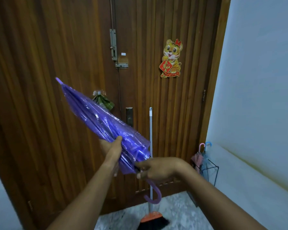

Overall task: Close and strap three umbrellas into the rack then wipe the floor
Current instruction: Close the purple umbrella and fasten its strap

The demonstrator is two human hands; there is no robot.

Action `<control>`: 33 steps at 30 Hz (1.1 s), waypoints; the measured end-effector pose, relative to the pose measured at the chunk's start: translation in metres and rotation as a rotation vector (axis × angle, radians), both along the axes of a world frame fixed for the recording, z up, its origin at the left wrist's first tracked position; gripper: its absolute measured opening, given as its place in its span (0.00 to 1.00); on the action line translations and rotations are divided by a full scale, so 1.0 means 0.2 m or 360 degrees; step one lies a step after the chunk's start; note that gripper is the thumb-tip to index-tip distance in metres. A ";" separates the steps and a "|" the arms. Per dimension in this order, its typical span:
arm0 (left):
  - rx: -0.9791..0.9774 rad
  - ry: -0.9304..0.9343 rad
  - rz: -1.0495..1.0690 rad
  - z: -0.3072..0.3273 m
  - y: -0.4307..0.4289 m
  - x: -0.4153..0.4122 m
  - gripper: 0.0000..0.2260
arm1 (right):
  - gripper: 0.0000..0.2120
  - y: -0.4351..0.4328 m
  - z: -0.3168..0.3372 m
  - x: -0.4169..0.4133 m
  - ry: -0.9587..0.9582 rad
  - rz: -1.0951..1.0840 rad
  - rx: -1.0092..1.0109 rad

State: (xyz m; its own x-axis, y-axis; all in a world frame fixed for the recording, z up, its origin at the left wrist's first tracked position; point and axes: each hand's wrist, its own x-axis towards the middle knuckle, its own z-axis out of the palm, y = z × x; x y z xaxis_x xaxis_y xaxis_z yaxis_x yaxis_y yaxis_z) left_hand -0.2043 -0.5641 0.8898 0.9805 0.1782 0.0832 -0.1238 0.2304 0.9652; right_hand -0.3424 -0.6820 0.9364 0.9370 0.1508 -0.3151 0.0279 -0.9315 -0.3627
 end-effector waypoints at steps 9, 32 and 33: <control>-0.0249 0.0007 -0.0543 0.06 -0.10 -0.14 0.16 | 0.67 -0.06 0.00 0.22 -0.0440 -0.0585 0.0198; 0.1419 -0.0552 -0.0379 -0.03 -0.04 -0.15 0.19 | 0.30 -0.30 0.32 0.23 -0.1566 -0.0187 -0.1115; 0.1252 -0.0452 -0.0432 -0.03 -0.05 -0.13 0.19 | 0.32 -0.31 0.27 0.23 -0.1760 -0.0277 -0.0988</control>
